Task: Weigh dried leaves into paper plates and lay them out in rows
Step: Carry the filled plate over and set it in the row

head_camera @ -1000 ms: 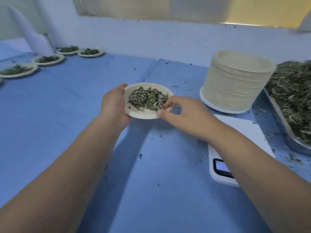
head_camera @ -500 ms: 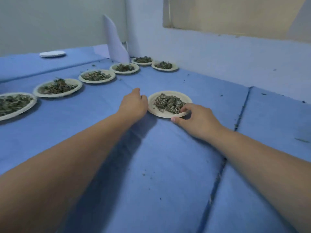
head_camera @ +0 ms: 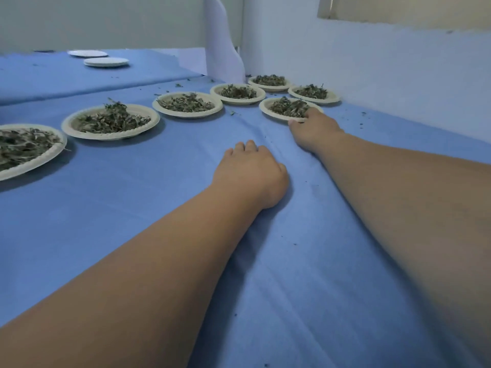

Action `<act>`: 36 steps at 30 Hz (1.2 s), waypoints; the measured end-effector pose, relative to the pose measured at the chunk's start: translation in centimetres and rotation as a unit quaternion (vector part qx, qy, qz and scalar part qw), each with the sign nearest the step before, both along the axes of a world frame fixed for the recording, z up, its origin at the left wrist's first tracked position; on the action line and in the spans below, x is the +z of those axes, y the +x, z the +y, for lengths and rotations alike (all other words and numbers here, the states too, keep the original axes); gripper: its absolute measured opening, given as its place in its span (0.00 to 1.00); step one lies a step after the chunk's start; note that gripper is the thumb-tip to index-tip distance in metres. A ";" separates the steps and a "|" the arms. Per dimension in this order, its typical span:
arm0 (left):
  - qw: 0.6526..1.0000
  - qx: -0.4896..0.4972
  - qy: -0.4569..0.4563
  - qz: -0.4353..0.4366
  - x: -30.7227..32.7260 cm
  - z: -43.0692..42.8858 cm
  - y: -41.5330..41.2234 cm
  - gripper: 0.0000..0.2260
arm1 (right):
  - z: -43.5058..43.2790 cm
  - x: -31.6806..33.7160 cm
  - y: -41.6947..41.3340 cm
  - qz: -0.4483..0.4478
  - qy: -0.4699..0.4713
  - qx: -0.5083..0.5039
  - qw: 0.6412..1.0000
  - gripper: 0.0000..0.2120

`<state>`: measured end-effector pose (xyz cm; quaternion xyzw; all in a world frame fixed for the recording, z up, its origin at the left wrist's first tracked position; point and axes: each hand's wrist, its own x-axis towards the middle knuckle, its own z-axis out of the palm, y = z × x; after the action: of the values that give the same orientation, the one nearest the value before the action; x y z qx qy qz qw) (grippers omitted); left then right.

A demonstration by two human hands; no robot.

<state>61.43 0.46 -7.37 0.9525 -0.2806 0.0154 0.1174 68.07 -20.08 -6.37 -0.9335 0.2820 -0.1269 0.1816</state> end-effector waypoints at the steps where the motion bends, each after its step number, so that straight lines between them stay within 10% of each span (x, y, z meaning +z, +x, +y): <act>1: 1.000 -0.003 0.002 0.002 -0.1 -0.1 -0.1 0.23 | -0.1 0.0 0.5 -0.001 0.000 -0.004 1.000 0.31; 17: 0.998 -0.054 0.040 0.015 -0.5 -0.8 -0.6 0.30 | 0.5 -0.8 0.6 0.066 -0.088 -0.090 0.990 0.35; 36: 0.994 -0.082 0.071 0.008 0.1 4.8 -11.0 0.30 | 0.5 -1.4 -19.2 0.179 -0.109 0.092 0.973 0.36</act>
<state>50.40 5.28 -7.28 0.9322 -0.3575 -0.0218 0.0531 48.88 -19.61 -7.73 -0.9773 0.2069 0.0298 0.0358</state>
